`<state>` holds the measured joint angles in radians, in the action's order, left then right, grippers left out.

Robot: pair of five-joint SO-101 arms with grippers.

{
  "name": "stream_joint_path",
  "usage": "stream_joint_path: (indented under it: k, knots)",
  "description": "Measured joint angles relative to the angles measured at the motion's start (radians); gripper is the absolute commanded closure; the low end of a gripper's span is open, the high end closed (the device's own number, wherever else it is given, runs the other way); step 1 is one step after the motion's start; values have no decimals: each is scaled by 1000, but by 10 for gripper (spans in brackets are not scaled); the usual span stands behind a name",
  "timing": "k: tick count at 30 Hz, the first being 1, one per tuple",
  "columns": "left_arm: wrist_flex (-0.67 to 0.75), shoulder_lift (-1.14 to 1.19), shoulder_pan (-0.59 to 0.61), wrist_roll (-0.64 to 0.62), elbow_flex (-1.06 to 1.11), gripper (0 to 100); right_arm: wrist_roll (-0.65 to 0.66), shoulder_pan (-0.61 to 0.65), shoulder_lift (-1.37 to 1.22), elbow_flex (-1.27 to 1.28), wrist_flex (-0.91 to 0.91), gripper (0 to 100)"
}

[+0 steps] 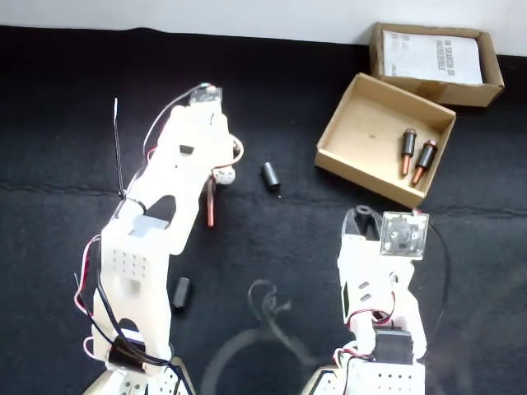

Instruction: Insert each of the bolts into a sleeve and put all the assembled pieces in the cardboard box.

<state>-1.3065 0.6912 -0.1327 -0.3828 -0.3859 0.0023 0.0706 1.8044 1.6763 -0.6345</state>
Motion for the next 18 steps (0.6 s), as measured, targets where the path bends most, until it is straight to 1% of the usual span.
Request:
stream_joint_path:
  k: [4,7,11,18]
  knots:
    - [17,-57,0,-34,9,991,0,5,0,0,89,991]
    - [57,-186,0,-34,74,991,0,25,0,0,155,991]
    - [149,-382,-17,-20,235,991,0,71,0,0,213,991]
    - [368,-717,-46,-2,586,991,0,163,0,0,222,991]
